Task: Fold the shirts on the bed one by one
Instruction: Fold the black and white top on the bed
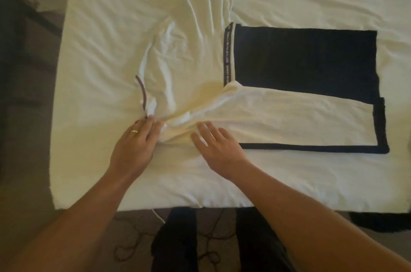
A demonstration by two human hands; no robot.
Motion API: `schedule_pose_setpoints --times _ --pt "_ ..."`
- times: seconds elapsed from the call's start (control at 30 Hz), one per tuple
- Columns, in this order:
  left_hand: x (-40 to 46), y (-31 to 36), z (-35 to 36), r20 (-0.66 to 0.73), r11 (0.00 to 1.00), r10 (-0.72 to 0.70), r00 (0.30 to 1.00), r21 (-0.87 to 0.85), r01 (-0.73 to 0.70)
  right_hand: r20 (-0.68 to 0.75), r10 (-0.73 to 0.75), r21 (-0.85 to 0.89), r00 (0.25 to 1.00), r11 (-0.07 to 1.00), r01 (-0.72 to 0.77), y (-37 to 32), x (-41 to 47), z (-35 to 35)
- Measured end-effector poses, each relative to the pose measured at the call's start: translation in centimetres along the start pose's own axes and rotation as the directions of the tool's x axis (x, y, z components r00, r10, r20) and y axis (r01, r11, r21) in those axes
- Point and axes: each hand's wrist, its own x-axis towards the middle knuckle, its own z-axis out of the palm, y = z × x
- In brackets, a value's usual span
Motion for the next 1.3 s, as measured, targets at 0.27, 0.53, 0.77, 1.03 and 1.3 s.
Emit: schedule_pose_setpoints --times 0.27,0.53,0.77,1.03,1.3 --pt "-1.1 -1.4 -0.5 0.099 0.994 0.039 0.994 0.097 -0.048 -0.058 -0.079 -0.042 0.995 0.996 0.077 -0.6 0.2 0.1" --pt "2.4 0.9 -4.9 0.26 0.989 -0.149 0.954 0.016 0.149 -0.015 -0.044 0.283 0.999 0.958 0.047 1.7 0.6 -0.9" --pt "12.0 5.0 -5.0 0.195 0.985 -0.118 0.974 -0.104 0.14 -0.174 0.331 0.356 0.928 0.899 -0.254 13.4 -0.5 -3.8" --pt "26.6 10.0 -4.4 0.276 0.929 -0.119 0.954 -0.309 0.205 0.097 0.606 0.188 0.79 0.768 -0.612 32.0 -2.8 -7.4" --pt "36.2 10.3 -2.9 0.335 0.995 -0.094 0.938 0.004 0.099 0.117 0.651 0.058 0.75 0.749 -0.66 43.7 -3.5 -7.9"
